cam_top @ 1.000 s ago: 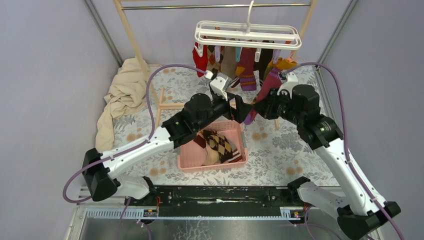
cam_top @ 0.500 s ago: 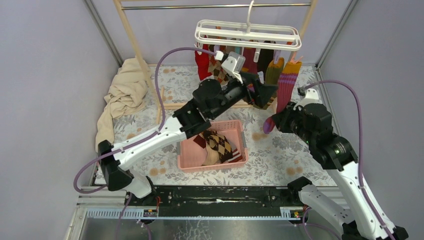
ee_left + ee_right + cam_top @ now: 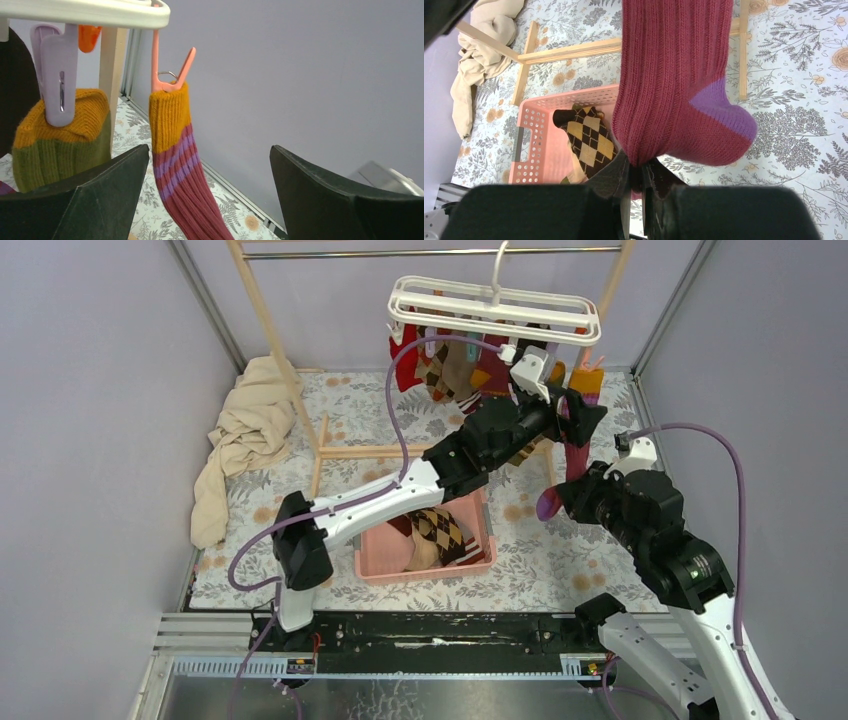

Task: Remove the socks clipped to the hanger
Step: Remove the sock from the hanger.

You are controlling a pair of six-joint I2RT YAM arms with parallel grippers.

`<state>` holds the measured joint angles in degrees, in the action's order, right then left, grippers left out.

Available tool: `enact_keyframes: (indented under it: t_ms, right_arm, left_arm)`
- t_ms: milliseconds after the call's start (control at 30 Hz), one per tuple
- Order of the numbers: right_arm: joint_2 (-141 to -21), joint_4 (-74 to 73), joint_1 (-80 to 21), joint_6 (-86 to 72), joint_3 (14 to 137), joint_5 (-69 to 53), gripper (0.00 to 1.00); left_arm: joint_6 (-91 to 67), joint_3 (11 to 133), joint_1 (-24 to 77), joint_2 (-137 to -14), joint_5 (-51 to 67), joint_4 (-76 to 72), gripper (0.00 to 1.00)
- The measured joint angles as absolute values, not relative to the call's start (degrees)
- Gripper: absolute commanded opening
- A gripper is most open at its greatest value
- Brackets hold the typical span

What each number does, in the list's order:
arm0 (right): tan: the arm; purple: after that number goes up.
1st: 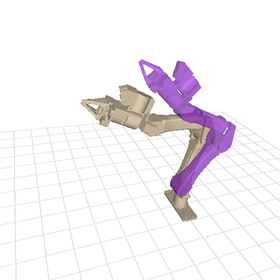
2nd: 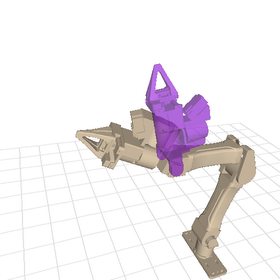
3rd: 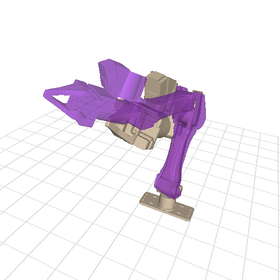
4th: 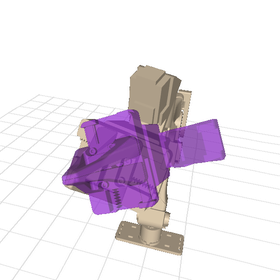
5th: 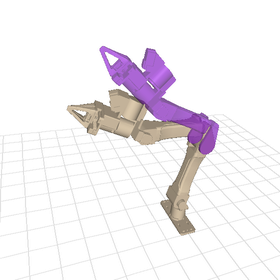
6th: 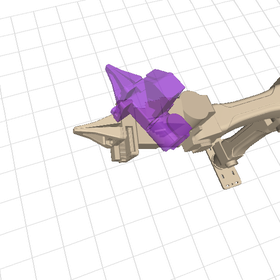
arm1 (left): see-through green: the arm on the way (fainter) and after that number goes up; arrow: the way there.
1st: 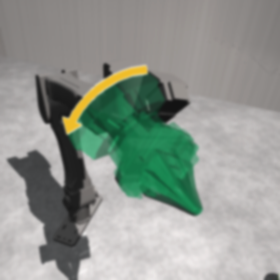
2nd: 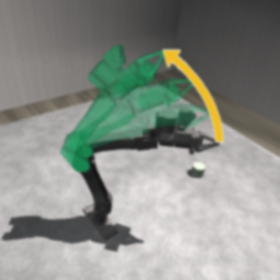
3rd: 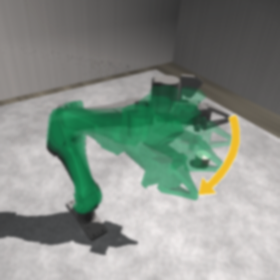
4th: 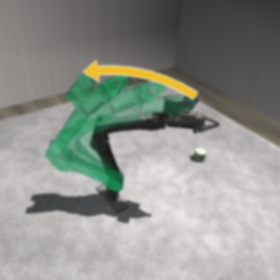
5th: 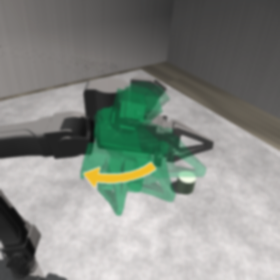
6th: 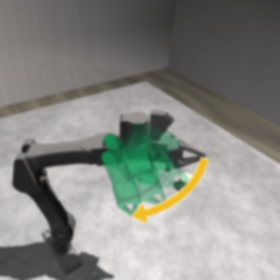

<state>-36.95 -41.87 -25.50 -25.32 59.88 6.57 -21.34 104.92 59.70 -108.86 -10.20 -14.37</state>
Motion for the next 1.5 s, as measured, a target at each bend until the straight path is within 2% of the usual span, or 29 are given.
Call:
enact_keyframes:
  t_ms: [600, 900, 1133, 1500]
  right_arm:
    - [-34.4, -43.5, -25.5, -26.2, 57.2, 5.3, 0.00]
    - [-34.1, -43.5, -25.5, -26.2, 57.2, 4.8, 0.00]
    - [-34.0, -43.5, -25.5, -26.2, 57.1, 4.8, 0.00]
    - [-34.0, -43.5, -25.5, -26.2, 57.0, 3.6, 0.00]
  left_arm:
    - [-17.3, 114.7, 59.8, -116.4, -15.3, -17.0, 0.99]
    - [-14.1, 114.7, 59.8, -117.6, -17.0, -17.5, 0.97]
    - [-11.6, 113.6, 59.5, -117.6, -16.6, -23.2, 0.96]
    - [-10.4, 113.5, 57.1, -118.6, -14.4, -27.0, 0.62]
